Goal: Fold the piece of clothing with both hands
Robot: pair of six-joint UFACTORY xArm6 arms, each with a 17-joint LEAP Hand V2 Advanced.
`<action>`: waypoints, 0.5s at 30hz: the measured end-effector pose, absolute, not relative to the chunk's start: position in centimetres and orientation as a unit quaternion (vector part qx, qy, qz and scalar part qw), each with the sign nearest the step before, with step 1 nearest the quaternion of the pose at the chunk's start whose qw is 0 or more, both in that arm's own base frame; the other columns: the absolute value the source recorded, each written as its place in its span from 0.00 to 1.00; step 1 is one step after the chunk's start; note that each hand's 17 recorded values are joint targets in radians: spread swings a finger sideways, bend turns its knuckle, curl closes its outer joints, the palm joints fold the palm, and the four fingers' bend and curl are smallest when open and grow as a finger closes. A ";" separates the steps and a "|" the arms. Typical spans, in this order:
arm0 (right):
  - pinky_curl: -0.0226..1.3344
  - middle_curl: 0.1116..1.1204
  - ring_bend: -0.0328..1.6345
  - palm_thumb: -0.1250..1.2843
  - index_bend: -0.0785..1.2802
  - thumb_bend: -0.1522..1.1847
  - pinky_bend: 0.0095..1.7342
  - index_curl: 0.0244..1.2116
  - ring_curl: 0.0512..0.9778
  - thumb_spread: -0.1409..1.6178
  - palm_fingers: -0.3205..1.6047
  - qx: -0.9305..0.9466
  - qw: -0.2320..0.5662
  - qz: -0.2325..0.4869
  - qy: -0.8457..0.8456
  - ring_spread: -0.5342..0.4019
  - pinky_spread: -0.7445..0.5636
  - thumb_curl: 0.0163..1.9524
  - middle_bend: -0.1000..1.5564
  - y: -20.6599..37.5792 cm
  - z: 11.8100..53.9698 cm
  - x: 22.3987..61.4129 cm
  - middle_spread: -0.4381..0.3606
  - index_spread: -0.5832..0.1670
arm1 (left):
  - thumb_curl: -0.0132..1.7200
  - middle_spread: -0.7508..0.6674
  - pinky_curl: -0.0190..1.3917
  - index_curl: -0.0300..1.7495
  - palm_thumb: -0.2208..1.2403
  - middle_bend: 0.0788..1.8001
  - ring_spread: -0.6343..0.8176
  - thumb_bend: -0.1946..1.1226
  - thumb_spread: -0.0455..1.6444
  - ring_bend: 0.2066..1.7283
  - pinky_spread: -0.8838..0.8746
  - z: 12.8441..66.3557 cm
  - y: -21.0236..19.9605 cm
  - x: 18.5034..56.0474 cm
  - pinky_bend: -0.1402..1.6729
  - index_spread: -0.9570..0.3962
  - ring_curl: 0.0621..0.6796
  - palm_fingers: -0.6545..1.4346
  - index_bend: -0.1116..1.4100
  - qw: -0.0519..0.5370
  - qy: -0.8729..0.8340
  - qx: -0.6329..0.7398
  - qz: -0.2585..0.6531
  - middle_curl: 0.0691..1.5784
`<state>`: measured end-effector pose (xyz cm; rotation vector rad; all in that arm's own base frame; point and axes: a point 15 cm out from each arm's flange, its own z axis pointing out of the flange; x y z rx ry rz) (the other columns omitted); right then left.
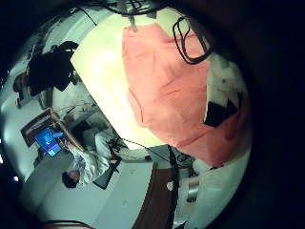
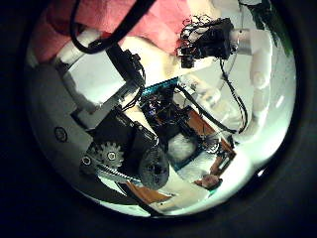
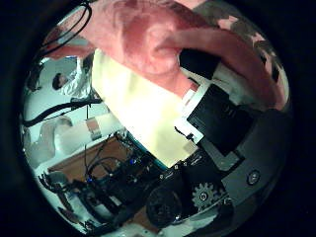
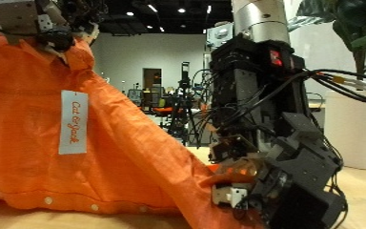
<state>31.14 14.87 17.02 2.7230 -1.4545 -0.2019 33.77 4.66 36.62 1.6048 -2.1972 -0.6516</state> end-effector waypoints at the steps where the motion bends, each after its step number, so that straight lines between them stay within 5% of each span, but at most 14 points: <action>1: 0.63 0.84 0.77 0.81 0.67 0.20 0.64 0.82 0.75 0.63 0.73 0.879 0.016 -0.059 -0.473 0.24 0.33 0.24 0.69 14.5 17.0 30.8 0.14 0.13 | 0.42 0.08 0.47 0.98 0.69 0.44 0.13 0.14 0.63 0.76 0.14 36.6 4.7 33.8 0.71 0.53 0.75 0.80 0.18 0.171 -0.774 0.565 -0.229 0.72; 15: 0.73 0.90 0.80 0.88 0.74 0.18 0.67 0.93 0.83 0.66 0.70 0.860 0.018 -0.072 -0.504 0.28 0.36 0.30 0.77 10.7 23.1 28.5 0.23 0.20 | 0.42 0.08 0.47 0.98 0.68 0.44 0.13 0.14 0.64 0.76 0.14 38.0 5.0 32.1 0.71 0.54 0.75 0.79 0.18 0.178 -0.771 0.562 -0.241 0.72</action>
